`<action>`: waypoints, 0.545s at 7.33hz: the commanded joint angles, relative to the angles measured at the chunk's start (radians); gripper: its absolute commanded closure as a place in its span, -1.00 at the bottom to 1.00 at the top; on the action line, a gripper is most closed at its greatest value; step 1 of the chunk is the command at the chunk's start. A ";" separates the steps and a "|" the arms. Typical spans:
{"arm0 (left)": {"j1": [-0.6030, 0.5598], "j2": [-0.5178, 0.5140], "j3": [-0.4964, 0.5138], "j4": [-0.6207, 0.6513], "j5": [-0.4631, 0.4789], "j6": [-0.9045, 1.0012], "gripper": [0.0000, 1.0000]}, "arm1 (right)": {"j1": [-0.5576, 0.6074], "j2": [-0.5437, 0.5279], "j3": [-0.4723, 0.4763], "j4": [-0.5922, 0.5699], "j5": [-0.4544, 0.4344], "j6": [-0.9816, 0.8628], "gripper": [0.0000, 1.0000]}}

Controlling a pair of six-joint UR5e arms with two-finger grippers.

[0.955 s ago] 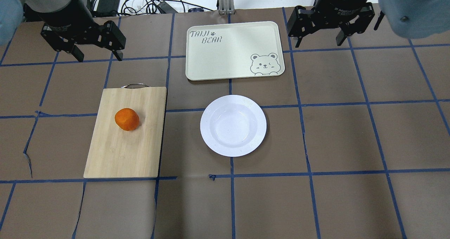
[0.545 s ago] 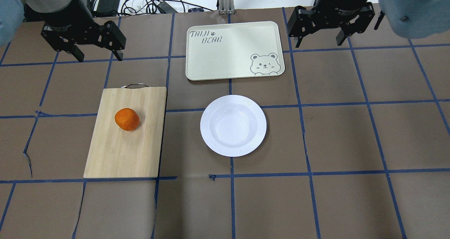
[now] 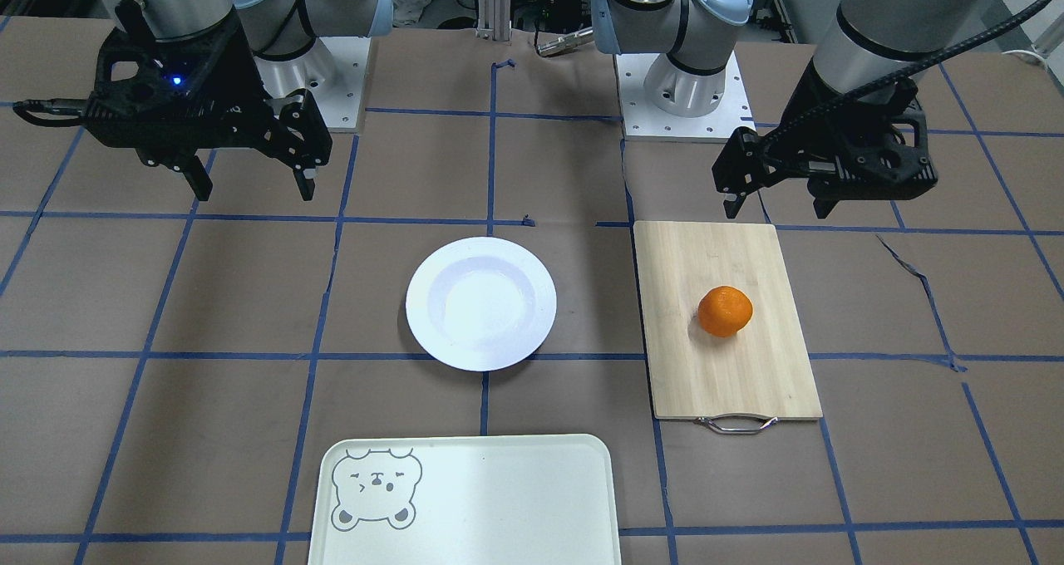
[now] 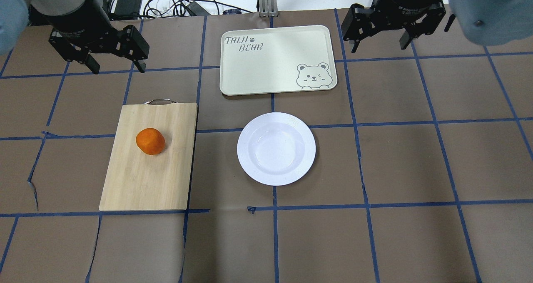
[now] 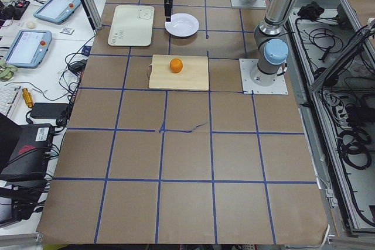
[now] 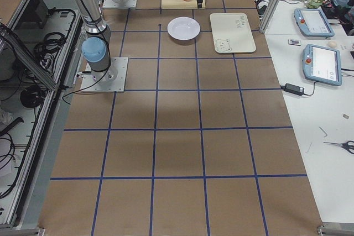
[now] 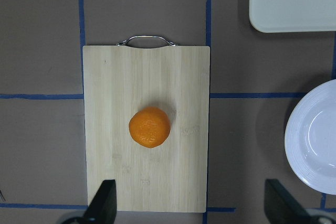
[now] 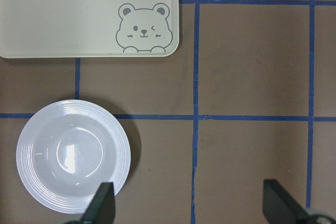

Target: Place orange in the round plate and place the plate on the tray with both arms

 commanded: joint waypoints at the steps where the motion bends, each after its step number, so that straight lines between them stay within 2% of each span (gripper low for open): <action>1: 0.000 0.000 -0.001 -0.001 0.000 0.000 -1.00 | 0.001 0.000 0.000 0.006 0.000 -0.001 -1.00; 4: 0.000 -0.003 -0.004 -0.004 -0.006 -0.014 -1.00 | 0.000 -0.001 0.000 0.012 -0.003 -0.022 -1.00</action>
